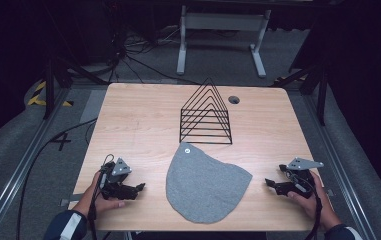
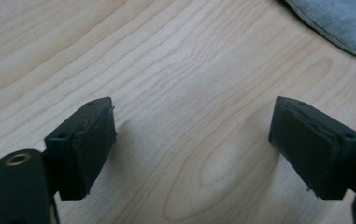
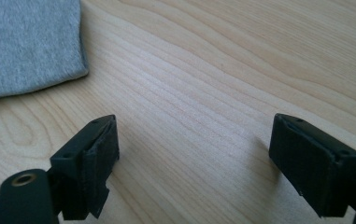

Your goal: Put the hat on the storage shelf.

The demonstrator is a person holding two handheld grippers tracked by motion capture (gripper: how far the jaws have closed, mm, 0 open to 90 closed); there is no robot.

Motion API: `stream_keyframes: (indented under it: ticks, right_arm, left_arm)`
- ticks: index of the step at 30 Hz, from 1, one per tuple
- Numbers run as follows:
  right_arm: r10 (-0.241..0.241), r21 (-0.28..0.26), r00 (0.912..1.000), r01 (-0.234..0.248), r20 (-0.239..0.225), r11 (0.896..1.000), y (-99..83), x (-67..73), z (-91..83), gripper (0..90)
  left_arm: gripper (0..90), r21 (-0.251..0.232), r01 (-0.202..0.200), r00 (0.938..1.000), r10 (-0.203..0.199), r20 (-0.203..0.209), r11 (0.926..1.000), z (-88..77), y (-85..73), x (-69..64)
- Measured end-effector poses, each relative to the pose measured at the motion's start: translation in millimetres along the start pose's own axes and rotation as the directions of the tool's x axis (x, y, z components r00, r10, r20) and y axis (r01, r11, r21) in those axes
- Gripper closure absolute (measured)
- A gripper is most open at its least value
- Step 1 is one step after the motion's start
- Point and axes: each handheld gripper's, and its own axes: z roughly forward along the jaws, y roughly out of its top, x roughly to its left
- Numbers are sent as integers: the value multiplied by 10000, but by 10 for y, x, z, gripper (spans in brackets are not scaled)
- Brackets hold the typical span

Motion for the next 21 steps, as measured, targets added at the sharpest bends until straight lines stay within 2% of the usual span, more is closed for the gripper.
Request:
stream_keyframes:
  ticks: [2, 4, 7, 10, 13, 14, 15, 16, 18, 19, 21]
  right_arm:
    - [-159, 213, 9997, 163, -157, 9996, 42, -18, -3, 241]
    - [-565, 324, 9975, 579, -429, 9978, 99, -24, -11, 342]
    - [-984, -163, 9926, 975, -708, 9951, 236, 18, -32, 457]
    - [-1843, -254, 9782, 1826, -962, 9829, 456, 174, 26, 595]
    - [-2489, -314, 9576, 2470, -1453, 9685, 657, 349, 137, 715]
    - [-2694, -361, 9490, 2671, -1637, 9630, 718, 411, 182, 739]
    - [-2940, -422, 9388, 2913, -1796, 9557, 787, 493, 244, 772]
    - [-2940, -422, 9388, 2913, -1796, 9557, 787, 493, 244, 772]
    - [-3338, -533, 9222, 3299, -1952, 9425, 862, 609, 358, 809]
    - [-3414, -373, 9138, 3419, -2199, 9390, 893, 697, 488, 829]
    - [-3515, -204, 9051, 3572, -2392, 9338, 892, 750, 602, 837]
  left_arm:
    - [179, -131, -302, 9987, 307, 419, 9995, 15, 24, -61]
    - [202, -138, -624, 9967, 631, 518, 9980, 32, 82, -154]
    - [232, -641, -724, 9933, 777, 855, 9953, 44, 204, -284]
    - [256, -1029, -1004, 9859, 1128, 1234, 9896, 74, 346, -446]
    - [283, -1295, -1582, 9715, 1777, 1566, 9789, 145, 479, -649]
    - [296, -1295, -1582, 9715, 1777, 1566, 9789, 145, 479, -649]
    - [307, -1427, -1993, 9578, 2235, 1806, 9695, 213, 563, -801]
    - [315, -1427, -1993, 9578, 2235, 1806, 9695, 213, 563, -801]
    - [327, -1510, -2311, 9453, 2585, 1989, 9612, 278, 630, -913]
    - [366, -1428, -2600, 9310, 2872, 2255, 9550, 341, 675, -1000]
    - [390, -1241, -3059, 9151, 3275, 2352, 9439, 405, 706, -1082]
